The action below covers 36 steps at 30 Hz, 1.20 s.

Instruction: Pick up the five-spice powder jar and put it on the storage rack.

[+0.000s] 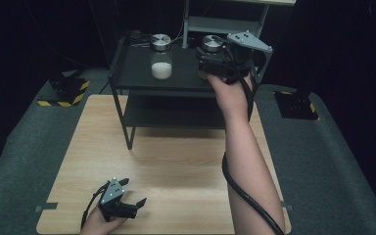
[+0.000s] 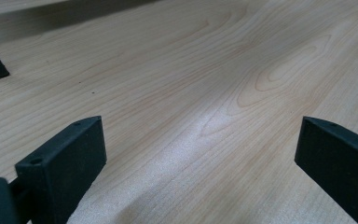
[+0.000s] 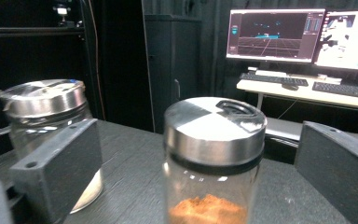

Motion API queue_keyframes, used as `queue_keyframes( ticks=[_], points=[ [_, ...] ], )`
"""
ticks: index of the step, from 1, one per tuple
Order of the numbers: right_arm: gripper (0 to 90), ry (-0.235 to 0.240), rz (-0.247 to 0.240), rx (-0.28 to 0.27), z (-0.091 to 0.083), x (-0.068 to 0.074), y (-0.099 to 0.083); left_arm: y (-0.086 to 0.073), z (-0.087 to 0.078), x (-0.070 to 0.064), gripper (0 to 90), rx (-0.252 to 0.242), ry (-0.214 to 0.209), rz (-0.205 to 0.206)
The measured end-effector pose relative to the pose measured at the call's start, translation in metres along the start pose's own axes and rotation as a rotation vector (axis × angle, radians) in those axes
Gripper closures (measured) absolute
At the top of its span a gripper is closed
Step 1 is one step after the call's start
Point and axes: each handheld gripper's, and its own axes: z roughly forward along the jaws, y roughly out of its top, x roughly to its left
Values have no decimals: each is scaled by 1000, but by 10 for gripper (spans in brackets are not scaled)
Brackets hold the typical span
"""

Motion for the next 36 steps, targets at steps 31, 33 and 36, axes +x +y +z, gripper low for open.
queue_keyframes(
  ticks=[31,33,36],
  points=[
    [0,57,-31,25,-58,2,-57,1,1,-2,21,5,8,8],
    [0,59,-29,26,-61,2,-61,2,1,-2,21,7,9,7],
    [0,65,-26,25,-64,2,-68,1,1,-2,21,6,9,7]
  ],
)
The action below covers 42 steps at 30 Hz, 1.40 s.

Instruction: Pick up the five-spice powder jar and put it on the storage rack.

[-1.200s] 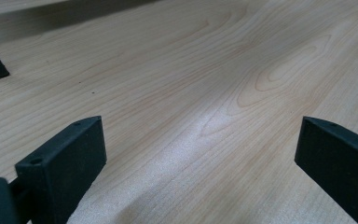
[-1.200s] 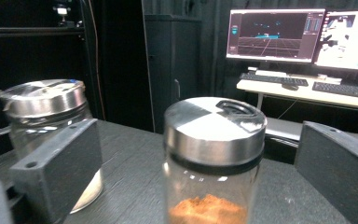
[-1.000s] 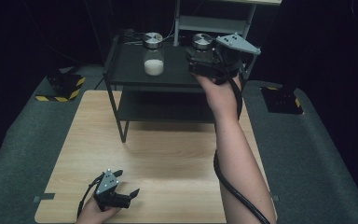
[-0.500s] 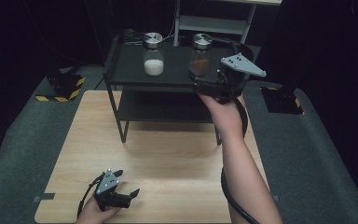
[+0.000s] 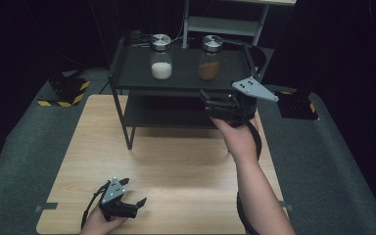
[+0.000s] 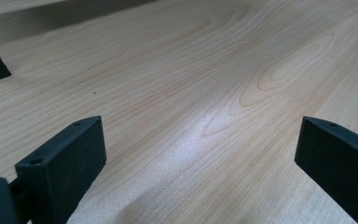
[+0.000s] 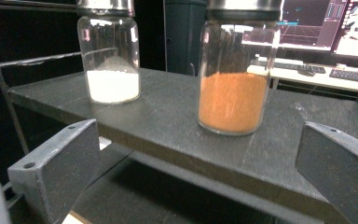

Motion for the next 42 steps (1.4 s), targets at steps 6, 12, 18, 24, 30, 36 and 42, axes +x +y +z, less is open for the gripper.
queue_keyframes(
  ticks=[6,12,18,24,30,36,42],
  points=[
    [0,5,-10,8,-6,3,-12,0,0,0,21,2,-1,2],
    [0,17,-14,20,-12,4,-31,1,0,0,21,3,-1,5],
    [0,25,-13,29,-18,4,-44,0,0,0,21,1,2,6],
    [0,31,-6,35,-24,5,-56,0,0,-1,21,2,4,5],
    [0,36,-15,41,-33,7,-76,0,0,-1,21,4,4,5],
    [0,39,-29,45,-38,11,-92,0,0,-1,21,4,4,4],
    [0,49,-35,63,-42,14,-104,1,-1,-1,21,6,7,7]
  ],
)
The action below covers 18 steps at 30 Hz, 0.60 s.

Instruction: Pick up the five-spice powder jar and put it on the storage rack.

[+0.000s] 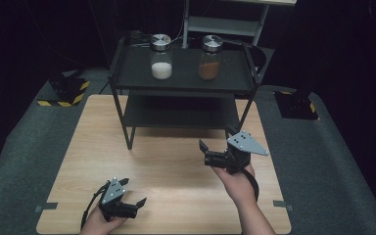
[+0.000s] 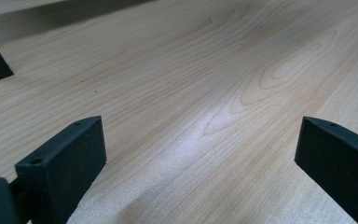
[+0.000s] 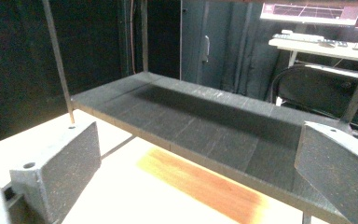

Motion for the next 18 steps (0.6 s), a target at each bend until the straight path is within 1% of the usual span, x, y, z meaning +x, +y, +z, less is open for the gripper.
queue_keyframes(
  ticks=[7,8,9,12,14,16,18],
  points=[
    [0,4,-4,11,-4,3,-11,0,0,0,21,4,5,4],
    [0,5,-7,18,-5,4,-16,0,0,0,21,2,4,1],
    [0,5,-7,18,-5,4,-16,0,0,0,21,2,4,1],
    [0,9,-16,40,-6,7,-25,0,0,0,21,2,5,0],
    [0,12,-13,42,-7,7,-28,0,0,0,21,1,5,0],
    [0,18,-9,52,-9,9,-36,0,-1,0,21,1,8,0],
    [0,22,-5,61,-9,10,-40,0,-1,0,21,2,8,-2]
  ],
)
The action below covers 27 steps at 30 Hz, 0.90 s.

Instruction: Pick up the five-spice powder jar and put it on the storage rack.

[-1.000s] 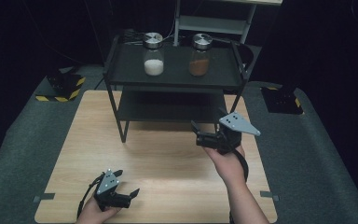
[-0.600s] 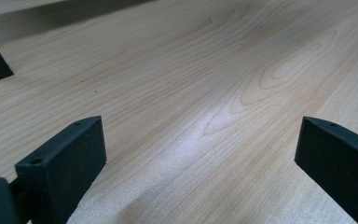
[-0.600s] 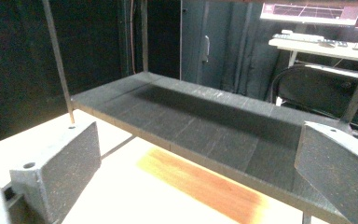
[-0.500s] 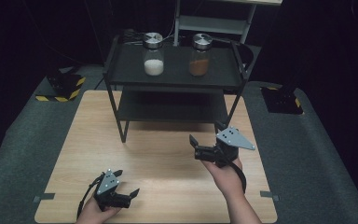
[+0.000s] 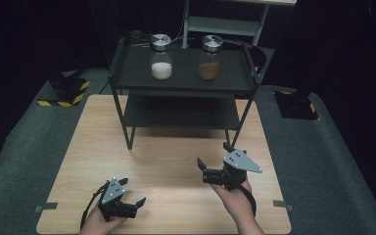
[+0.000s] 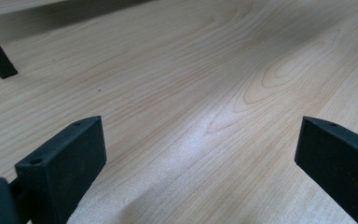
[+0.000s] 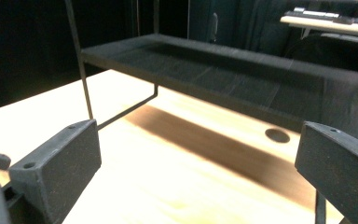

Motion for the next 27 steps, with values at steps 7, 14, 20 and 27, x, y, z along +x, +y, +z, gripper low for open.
queue_keyframes(
  ticks=[7,14,20,27],
  points=[
    [0,10,-10,40,-1,7,-18,1,0,0,21,3,1,3],
    [0,23,5,83,1,12,-38,0,0,0,21,2,0,7],
    [0,28,13,123,3,16,-53,0,0,0,21,2,0,6],
    [0,26,15,161,4,20,-68,1,0,0,21,3,0,6]
  ],
)
